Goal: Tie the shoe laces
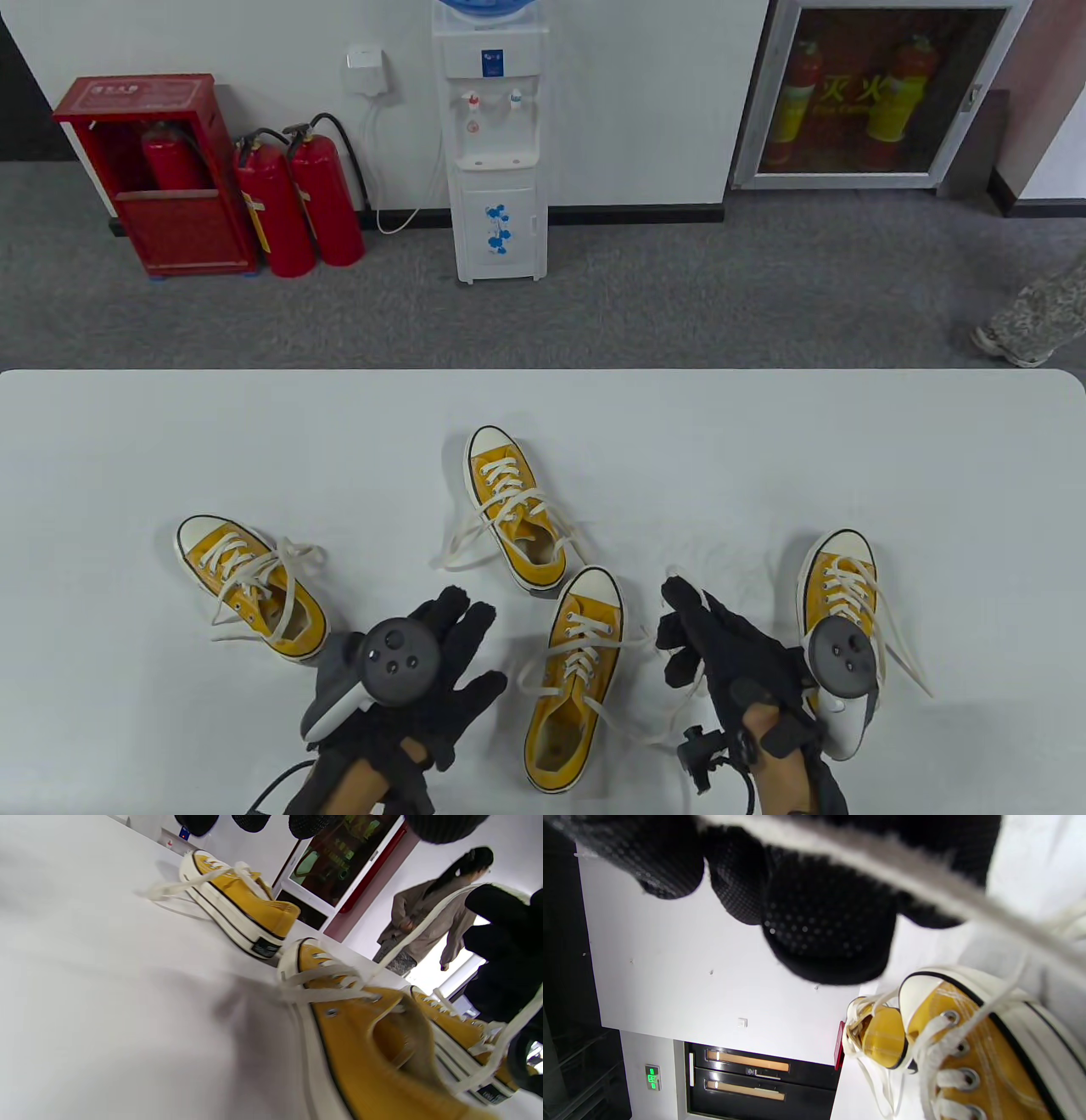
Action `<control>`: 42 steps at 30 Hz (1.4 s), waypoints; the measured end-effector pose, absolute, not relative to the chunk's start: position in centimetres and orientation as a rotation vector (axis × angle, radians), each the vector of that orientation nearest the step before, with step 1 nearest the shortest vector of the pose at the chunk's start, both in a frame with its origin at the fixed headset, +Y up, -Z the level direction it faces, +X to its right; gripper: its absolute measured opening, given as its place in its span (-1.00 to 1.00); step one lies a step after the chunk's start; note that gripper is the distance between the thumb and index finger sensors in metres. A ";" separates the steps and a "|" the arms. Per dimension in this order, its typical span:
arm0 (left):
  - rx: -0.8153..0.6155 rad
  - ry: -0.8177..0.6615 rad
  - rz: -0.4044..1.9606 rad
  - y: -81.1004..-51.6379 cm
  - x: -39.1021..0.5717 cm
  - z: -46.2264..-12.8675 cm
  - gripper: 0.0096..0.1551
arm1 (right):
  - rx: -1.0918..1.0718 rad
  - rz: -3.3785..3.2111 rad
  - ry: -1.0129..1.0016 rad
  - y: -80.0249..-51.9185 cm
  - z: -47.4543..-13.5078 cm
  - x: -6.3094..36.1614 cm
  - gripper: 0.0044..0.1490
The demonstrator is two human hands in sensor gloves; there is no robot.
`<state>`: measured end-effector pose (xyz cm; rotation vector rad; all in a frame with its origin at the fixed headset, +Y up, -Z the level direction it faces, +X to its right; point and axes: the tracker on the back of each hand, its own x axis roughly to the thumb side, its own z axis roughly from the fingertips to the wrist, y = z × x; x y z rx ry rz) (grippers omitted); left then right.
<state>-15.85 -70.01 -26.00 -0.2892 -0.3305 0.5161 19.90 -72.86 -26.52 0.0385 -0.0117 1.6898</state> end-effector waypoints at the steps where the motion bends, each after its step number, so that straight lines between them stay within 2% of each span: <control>1: -0.294 -0.330 0.518 -69.9 -15.3 -26.3 -0.02 | 0.035 1.694 -0.014 -72.9 -26.5 20.0 -0.35; 6: -0.329 -0.305 0.527 -70.7 -11.8 -28.0 -0.04 | 0.012 1.702 -0.023 -73.0 -26.5 20.2 -0.35; 10: -0.373 -0.247 0.530 -72.5 -9.9 -29.0 -0.10 | 0.014 1.707 -0.034 -73.0 -26.5 20.2 -0.35; 17: -0.403 -0.200 0.523 -74.8 -9.0 -29.6 -0.22 | 0.013 1.724 -0.032 -73.1 -26.6 20.0 -0.35; 27: -0.333 -0.156 0.416 -75.0 -9.1 -29.6 -0.32 | 0.008 1.744 -0.020 -73.3 -26.6 19.8 -0.36; 34: -0.291 -0.191 0.339 -74.2 -8.8 -29.1 -0.36 | 0.004 1.735 -0.023 -73.3 -26.6 19.8 -0.36; 38: -0.316 -0.198 0.322 -73.8 -9.4 -28.9 -0.49 | 0.005 1.733 -0.033 -73.3 -26.6 19.9 -0.36; 40: -0.310 -0.189 0.359 -73.4 -10.3 -28.9 -0.59 | 0.008 1.728 -0.037 -73.3 -26.6 19.9 -0.36; 42: -0.314 -0.183 0.431 -73.2 -11.3 -28.9 -0.61 | 0.012 1.735 -0.047 -73.2 -26.6 20.0 -0.36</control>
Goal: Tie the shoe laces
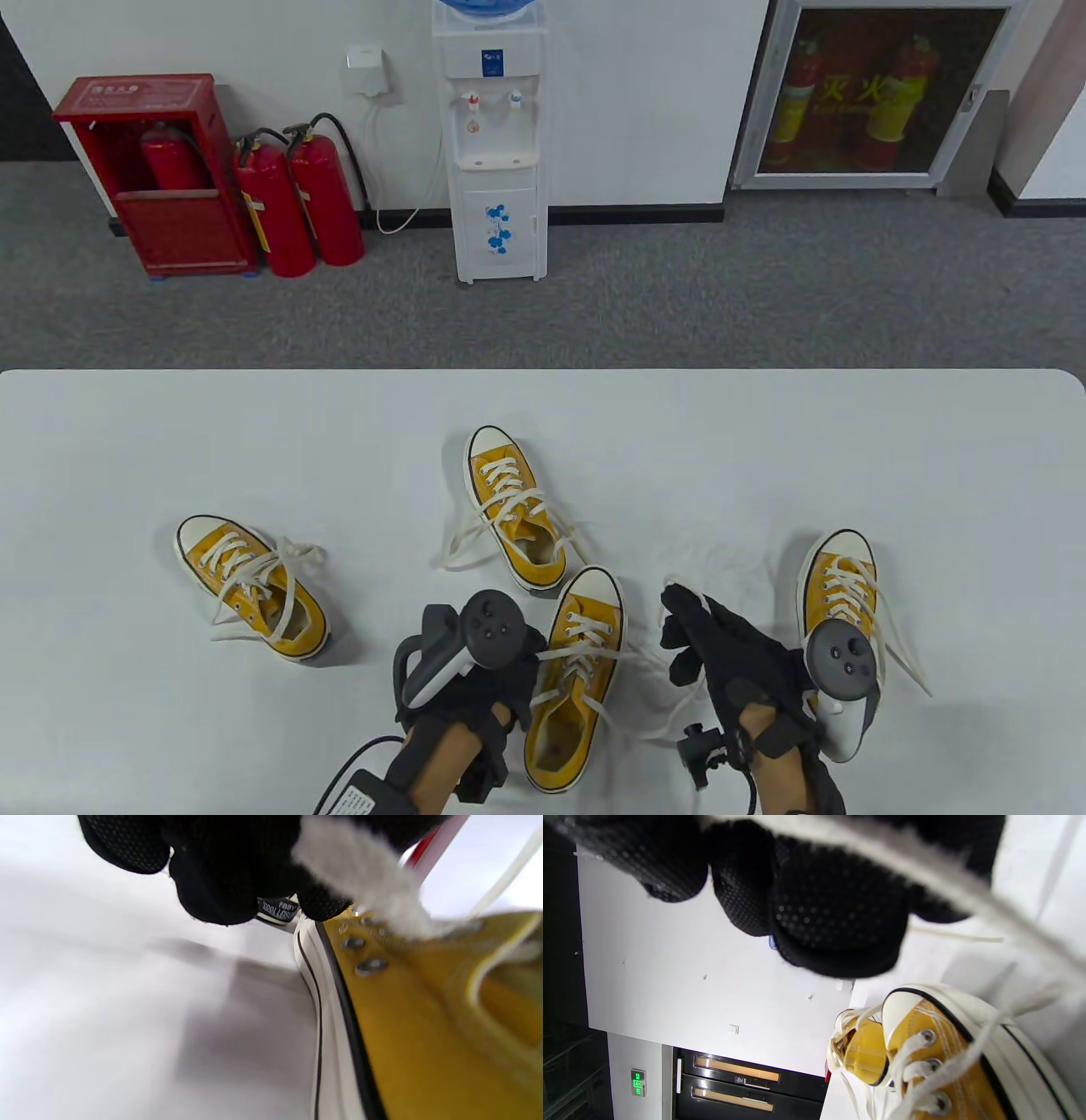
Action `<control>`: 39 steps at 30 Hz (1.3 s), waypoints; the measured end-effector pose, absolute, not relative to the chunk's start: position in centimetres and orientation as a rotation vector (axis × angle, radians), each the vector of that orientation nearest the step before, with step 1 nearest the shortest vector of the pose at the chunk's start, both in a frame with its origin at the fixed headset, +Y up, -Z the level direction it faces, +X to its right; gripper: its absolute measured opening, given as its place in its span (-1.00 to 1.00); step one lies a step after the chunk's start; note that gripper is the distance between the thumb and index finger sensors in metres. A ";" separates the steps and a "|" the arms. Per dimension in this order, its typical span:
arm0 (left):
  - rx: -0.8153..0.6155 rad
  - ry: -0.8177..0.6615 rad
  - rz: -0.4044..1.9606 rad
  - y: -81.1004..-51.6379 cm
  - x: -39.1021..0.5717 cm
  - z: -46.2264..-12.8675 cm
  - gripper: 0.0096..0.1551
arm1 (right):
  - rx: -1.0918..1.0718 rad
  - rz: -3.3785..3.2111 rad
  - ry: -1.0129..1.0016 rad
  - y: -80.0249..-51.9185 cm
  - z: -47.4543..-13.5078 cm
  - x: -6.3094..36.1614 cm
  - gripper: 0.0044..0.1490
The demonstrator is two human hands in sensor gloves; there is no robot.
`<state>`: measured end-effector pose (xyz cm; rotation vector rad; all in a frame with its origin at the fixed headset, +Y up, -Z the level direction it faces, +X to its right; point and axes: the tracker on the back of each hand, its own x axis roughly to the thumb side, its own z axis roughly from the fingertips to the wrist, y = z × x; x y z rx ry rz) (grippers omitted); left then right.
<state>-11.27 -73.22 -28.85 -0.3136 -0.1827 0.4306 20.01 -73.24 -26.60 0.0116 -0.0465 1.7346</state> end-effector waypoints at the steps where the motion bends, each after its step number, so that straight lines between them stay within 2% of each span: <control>1: -0.327 -0.180 0.477 -73.2 -11.8 -28.8 -0.61 | 0.013 1.741 -0.053 -73.2 -26.6 20.0 -0.36; 7: -0.435 -0.183 0.861 -73.6 -14.4 -29.1 -0.58 | 0.039 1.737 -0.092 -72.8 -26.5 20.1 -0.36; 15: -0.529 -0.268 1.303 -73.6 -14.0 -28.9 -0.57 | 0.098 1.726 -0.102 -72.5 -26.5 20.0 -0.39; 26: -0.658 -0.347 1.611 -74.1 -12.3 -28.4 -0.58 | 0.136 1.772 -0.174 -71.8 -26.2 19.6 -0.44; 33: -0.685 -0.394 1.788 -74.4 -11.5 -28.0 -0.54 | 0.210 1.820 -0.170 -71.3 -26.0 19.0 -0.45; 39: -0.618 -0.471 1.691 -73.7 -10.9 -27.7 -0.41 | 0.322 1.850 -0.120 -71.2 -26.0 17.6 -0.44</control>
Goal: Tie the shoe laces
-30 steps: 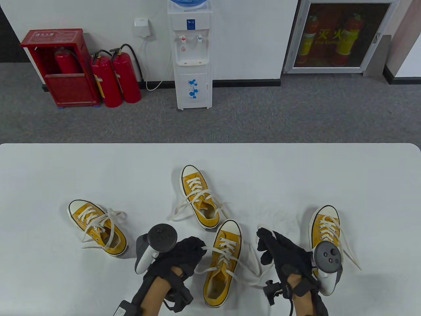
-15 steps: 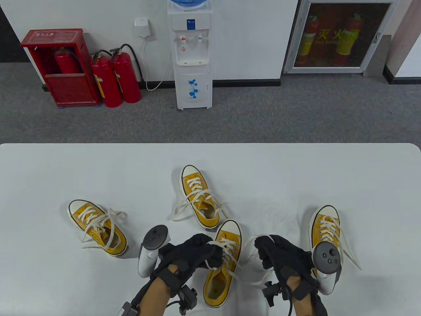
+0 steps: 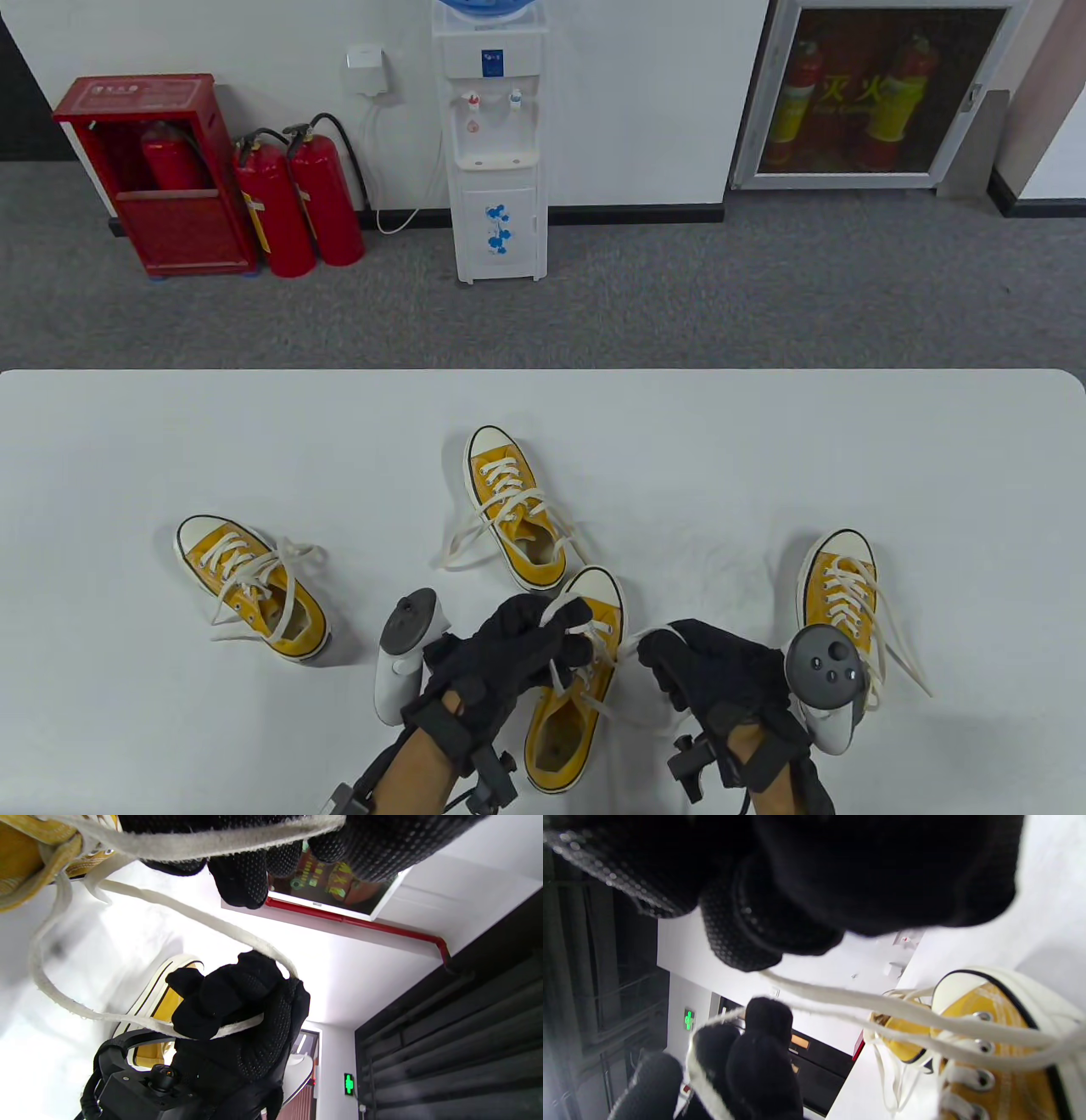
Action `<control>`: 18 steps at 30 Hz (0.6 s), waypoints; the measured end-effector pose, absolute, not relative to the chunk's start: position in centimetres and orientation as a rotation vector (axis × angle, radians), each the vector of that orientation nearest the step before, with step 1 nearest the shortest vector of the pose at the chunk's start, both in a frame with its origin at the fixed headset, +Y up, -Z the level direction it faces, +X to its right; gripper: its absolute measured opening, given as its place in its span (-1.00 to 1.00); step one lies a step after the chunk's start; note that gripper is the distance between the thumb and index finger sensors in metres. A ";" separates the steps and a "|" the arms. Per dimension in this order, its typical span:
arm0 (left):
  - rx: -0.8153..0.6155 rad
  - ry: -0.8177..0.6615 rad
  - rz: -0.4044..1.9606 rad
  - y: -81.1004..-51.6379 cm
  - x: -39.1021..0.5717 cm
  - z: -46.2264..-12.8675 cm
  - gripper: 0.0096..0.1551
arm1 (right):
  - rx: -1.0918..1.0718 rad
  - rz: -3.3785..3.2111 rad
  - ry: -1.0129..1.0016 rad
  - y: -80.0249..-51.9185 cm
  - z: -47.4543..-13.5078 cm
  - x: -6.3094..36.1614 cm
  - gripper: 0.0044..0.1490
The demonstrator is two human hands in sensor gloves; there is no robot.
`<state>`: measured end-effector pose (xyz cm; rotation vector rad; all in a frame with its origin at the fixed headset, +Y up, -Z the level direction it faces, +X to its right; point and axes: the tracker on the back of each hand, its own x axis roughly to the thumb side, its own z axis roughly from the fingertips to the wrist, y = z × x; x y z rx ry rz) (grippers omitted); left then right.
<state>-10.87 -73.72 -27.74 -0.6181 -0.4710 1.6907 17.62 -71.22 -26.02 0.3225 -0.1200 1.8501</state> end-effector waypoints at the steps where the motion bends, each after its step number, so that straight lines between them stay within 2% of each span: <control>1: -0.620 -0.485 1.664 -73.6 -10.7 -27.6 -0.36 | 0.342 1.853 -0.114 -71.2 -26.0 17.4 -0.44; 7: -0.584 -0.517 1.520 -73.5 -9.8 -27.3 -0.25 | 0.418 1.890 -0.075 -71.2 -25.8 16.0 -0.43; 12: -0.613 -0.544 1.486 -73.8 -9.1 -27.0 -0.17 | 0.469 1.935 -0.044 -71.3 -25.6 15.0 -0.42; 18: -0.649 -0.534 1.503 -74.0 -8.7 -26.8 -0.18 | 0.469 1.981 -0.044 -71.3 -25.6 14.7 -0.43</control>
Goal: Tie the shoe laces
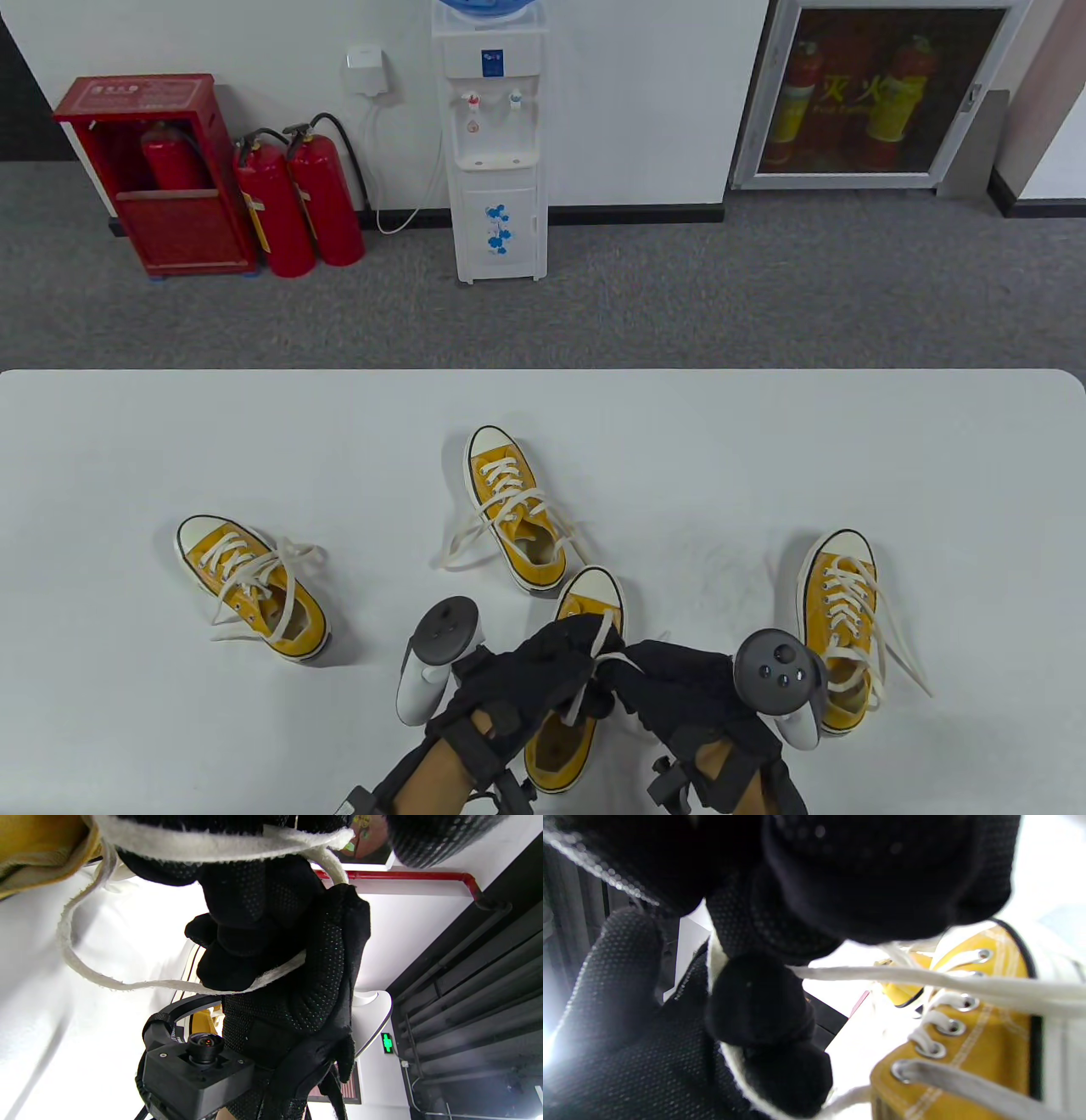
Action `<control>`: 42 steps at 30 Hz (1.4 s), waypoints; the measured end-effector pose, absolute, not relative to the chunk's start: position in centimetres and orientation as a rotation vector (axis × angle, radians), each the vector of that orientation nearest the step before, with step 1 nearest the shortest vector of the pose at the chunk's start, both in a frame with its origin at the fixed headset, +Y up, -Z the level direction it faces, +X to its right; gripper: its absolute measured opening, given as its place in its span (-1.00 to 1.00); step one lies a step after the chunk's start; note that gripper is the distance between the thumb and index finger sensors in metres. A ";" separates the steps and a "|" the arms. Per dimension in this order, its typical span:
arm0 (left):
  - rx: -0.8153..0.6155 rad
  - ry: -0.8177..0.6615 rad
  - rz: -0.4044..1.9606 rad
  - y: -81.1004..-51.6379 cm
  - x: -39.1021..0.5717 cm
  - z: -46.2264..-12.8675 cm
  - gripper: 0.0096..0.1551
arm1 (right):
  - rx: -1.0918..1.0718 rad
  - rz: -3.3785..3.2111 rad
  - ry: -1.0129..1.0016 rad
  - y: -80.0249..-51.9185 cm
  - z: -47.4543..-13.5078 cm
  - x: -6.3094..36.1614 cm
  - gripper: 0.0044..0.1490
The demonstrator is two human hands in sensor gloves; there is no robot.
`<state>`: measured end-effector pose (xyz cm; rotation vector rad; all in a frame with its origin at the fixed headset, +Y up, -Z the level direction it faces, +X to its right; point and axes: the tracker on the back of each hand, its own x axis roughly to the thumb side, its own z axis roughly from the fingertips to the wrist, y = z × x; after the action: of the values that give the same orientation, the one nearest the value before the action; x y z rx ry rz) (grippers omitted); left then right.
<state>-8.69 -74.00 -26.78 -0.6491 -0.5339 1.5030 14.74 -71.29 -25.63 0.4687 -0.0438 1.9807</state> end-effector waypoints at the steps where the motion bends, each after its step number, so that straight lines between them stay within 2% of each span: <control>1: -0.646 -0.520 1.503 -74.0 -8.7 -26.7 -0.20 | 0.464 1.976 -0.042 -71.3 -25.7 14.8 -0.44; 11: -0.448 -0.488 1.252 -72.8 -8.8 -26.4 -0.28 | 0.436 1.978 -0.063 -71.2 -25.7 15.4 -0.47; 17: -0.244 -0.483 0.975 -71.6 -9.0 -26.0 -0.33 | 0.432 1.939 -0.104 -70.7 -25.6 16.0 -0.47; 24: -0.160 -0.510 0.803 -71.0 -8.5 -25.6 -0.39 | 0.414 1.904 -0.144 -70.6 -25.6 16.5 -0.47; 29: -0.150 -0.513 0.852 -70.7 -8.6 -25.6 -0.45 | 0.391 1.886 -0.150 -70.8 -25.7 16.9 -0.45; 37: -0.234 -0.498 1.032 -71.2 -8.9 -25.8 -0.60 | 0.273 1.966 -0.144 -72.1 -26.2 17.5 -0.36; 42: -0.262 -0.442 1.160 -71.5 -9.6 -26.2 -0.61 | 0.161 2.061 -0.196 -72.3 -26.1 18.1 -0.42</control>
<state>-9.61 -71.53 -26.19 -0.2615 -0.4423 1.1601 18.12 -72.27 -26.11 0.1608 -0.1962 2.0608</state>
